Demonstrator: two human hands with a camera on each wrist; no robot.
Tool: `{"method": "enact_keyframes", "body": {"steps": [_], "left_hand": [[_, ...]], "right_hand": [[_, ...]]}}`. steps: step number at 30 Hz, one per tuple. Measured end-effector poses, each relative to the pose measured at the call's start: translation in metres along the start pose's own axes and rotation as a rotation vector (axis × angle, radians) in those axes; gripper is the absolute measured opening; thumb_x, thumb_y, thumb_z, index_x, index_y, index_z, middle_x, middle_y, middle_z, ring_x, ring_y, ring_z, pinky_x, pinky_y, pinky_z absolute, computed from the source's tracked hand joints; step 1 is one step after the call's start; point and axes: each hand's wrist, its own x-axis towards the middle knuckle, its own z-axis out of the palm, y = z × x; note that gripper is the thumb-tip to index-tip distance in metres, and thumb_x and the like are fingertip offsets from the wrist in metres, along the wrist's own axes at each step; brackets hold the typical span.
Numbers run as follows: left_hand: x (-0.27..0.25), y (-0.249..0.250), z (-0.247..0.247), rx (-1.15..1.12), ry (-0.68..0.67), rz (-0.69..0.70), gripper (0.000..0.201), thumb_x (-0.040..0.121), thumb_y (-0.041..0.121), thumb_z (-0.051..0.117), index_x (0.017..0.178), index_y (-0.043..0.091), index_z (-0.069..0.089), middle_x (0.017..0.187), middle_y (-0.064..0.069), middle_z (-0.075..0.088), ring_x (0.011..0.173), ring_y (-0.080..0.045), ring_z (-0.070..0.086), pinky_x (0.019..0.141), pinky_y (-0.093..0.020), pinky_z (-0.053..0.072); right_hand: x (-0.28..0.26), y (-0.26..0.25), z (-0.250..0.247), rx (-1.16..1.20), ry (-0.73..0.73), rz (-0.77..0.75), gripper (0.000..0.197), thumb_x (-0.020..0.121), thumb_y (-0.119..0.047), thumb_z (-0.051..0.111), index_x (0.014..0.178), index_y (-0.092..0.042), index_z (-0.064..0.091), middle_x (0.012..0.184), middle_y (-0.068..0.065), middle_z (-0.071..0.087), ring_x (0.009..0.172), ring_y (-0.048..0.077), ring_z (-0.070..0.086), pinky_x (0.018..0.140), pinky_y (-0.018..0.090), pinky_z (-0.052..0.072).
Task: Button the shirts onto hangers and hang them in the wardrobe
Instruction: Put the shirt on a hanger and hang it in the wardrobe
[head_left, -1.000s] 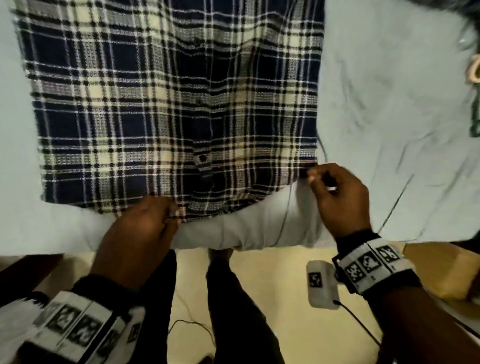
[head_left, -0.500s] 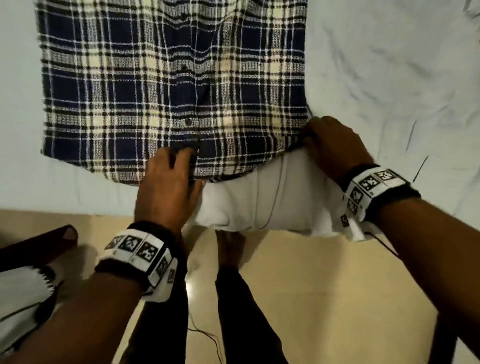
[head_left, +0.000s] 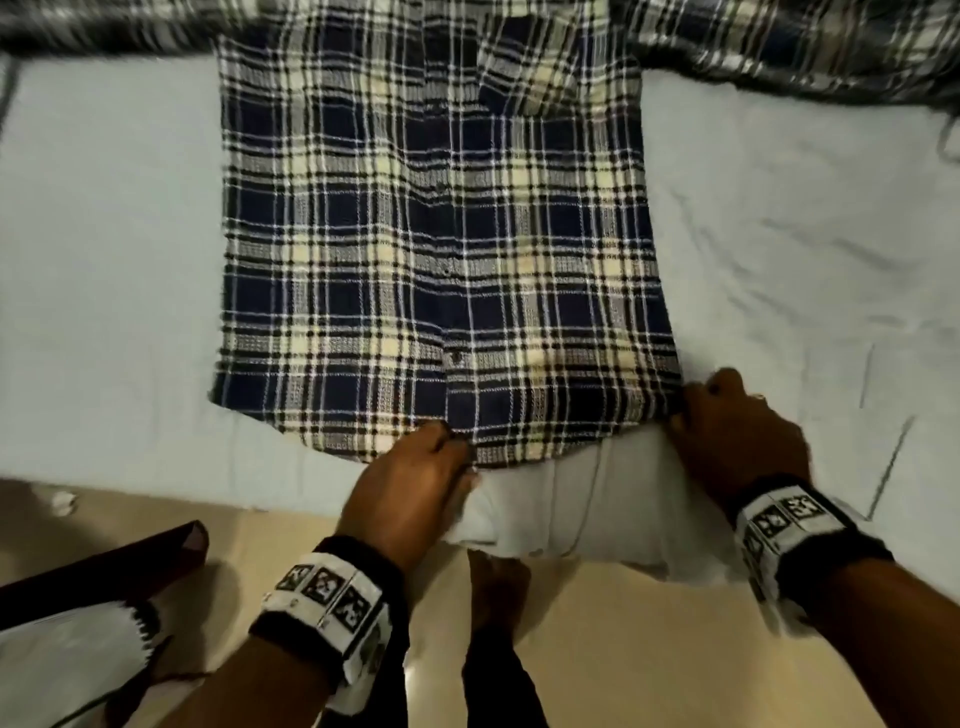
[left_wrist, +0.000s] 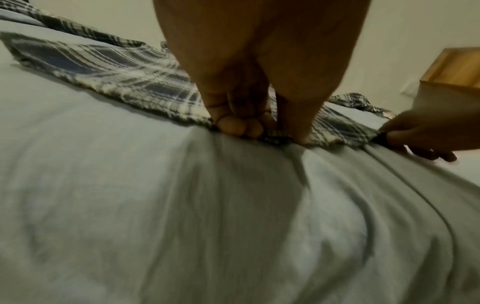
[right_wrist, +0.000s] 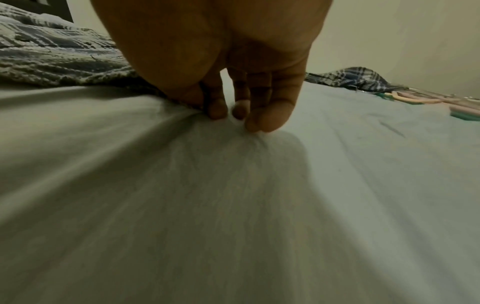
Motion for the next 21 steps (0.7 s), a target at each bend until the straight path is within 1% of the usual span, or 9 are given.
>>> {"method": "enact_keyframes", "body": {"steps": [2, 4, 7, 9, 10, 12, 14, 18, 21], "left_hand": [[-0.001, -0.011, -0.014, -0.069, -0.013, -0.005, 0.035, 0.099, 0.052, 0.045, 0.104, 0.027, 0.069, 0.100, 0.005, 0.061, 0.087, -0.018, 0.062, 0.068, -0.036, 0.053], [-0.008, -0.034, -0.034, -0.127, 0.145, -0.133, 0.036, 0.098, 0.051, 0.044, 0.103, 0.026, 0.069, 0.097, 0.005, 0.063, 0.086, -0.017, 0.060, 0.071, -0.037, 0.052], [-0.016, -0.097, -0.059, -0.048, 0.447, -0.550, 0.034, 0.098, 0.044, 0.051, 0.112, 0.016, 0.064, 0.108, -0.012, 0.062, 0.100, -0.033, 0.056, 0.084, -0.048, 0.049], [-0.018, -0.133, -0.075, -0.169, 0.458, -0.862, 0.047, 0.096, 0.055, 0.053, 0.112, 0.012, 0.062, 0.112, -0.018, 0.063, 0.106, -0.041, 0.057, 0.089, -0.051, 0.048], [-0.017, -0.144, -0.080, -0.246, 0.438, -0.952, 0.051, 0.096, 0.059, 0.051, 0.108, 0.011, 0.062, 0.107, -0.018, 0.065, 0.102, -0.040, 0.059, 0.087, -0.048, 0.048], [-0.014, -0.151, -0.081, -0.288, 0.370, -0.936, 0.046, 0.098, 0.057, 0.051, 0.094, 0.012, 0.061, 0.091, -0.012, 0.064, 0.088, -0.035, 0.060, 0.075, -0.042, 0.044], [-0.016, -0.152, -0.083, -0.252, 0.302, -0.855, 0.036, 0.102, 0.043, 0.051, 0.081, 0.015, 0.057, 0.076, -0.007, 0.058, 0.077, -0.033, 0.057, 0.066, -0.038, 0.037], [-0.037, -0.171, -0.084, -0.297, 0.268, -0.899, 0.046, 0.102, 0.036, 0.055, 0.065, 0.009, 0.062, 0.064, -0.010, 0.063, 0.071, -0.035, 0.061, 0.064, -0.038, 0.038], [-0.047, -0.172, -0.077, -0.263, 0.194, -0.901, 0.046, 0.100, 0.039, 0.058, 0.066, 0.010, 0.064, 0.065, -0.012, 0.066, 0.068, -0.034, 0.062, 0.064, -0.038, 0.042]], "right_hand": [[0.003, -0.004, -0.001, -0.066, -0.027, 0.013, 0.038, 0.100, -0.048, 0.037, 0.113, -0.021, 0.059, 0.111, 0.009, 0.046, 0.093, 0.036, 0.060, 0.063, 0.037, 0.040], [0.003, -0.007, -0.001, -0.127, -0.042, 0.001, 0.039, 0.102, -0.047, 0.032, 0.113, -0.020, 0.059, 0.111, 0.008, 0.050, 0.093, 0.033, 0.061, 0.066, 0.038, 0.046], [0.005, -0.008, -0.004, -0.197, -0.054, -0.025, 0.039, 0.103, -0.043, 0.030, 0.111, -0.022, 0.062, 0.107, 0.004, 0.057, 0.094, 0.029, 0.064, 0.066, 0.035, 0.047], [0.007, -0.009, -0.006, -0.187, -0.072, -0.030, 0.039, 0.101, -0.042, 0.031, 0.106, -0.025, 0.065, 0.103, 0.003, 0.062, 0.093, 0.028, 0.065, 0.065, 0.033, 0.040], [0.008, -0.009, -0.007, -0.168, -0.083, -0.025, 0.038, 0.100, -0.042, 0.032, 0.105, -0.026, 0.066, 0.103, 0.003, 0.064, 0.094, 0.028, 0.065, 0.066, 0.032, 0.040], [0.009, -0.009, -0.006, -0.148, -0.103, -0.006, 0.037, 0.100, -0.040, 0.033, 0.105, -0.027, 0.067, 0.105, 0.003, 0.066, 0.096, 0.028, 0.065, 0.068, 0.033, 0.044], [0.008, -0.008, -0.007, -0.133, -0.105, -0.001, 0.037, 0.100, -0.040, 0.033, 0.106, -0.026, 0.067, 0.106, 0.003, 0.067, 0.097, 0.029, 0.066, 0.073, 0.035, 0.049], [0.000, 0.000, -0.010, -0.024, -0.098, 0.059, 0.038, 0.101, -0.044, 0.031, 0.106, -0.028, 0.066, 0.107, 0.005, 0.070, 0.098, 0.030, 0.066, 0.076, 0.037, 0.049], [-0.005, -0.005, 0.000, -0.044, -0.115, 0.056, 0.039, 0.102, -0.043, 0.031, 0.107, -0.027, 0.067, 0.106, 0.002, 0.071, 0.098, 0.028, 0.067, 0.077, 0.035, 0.050]]}}
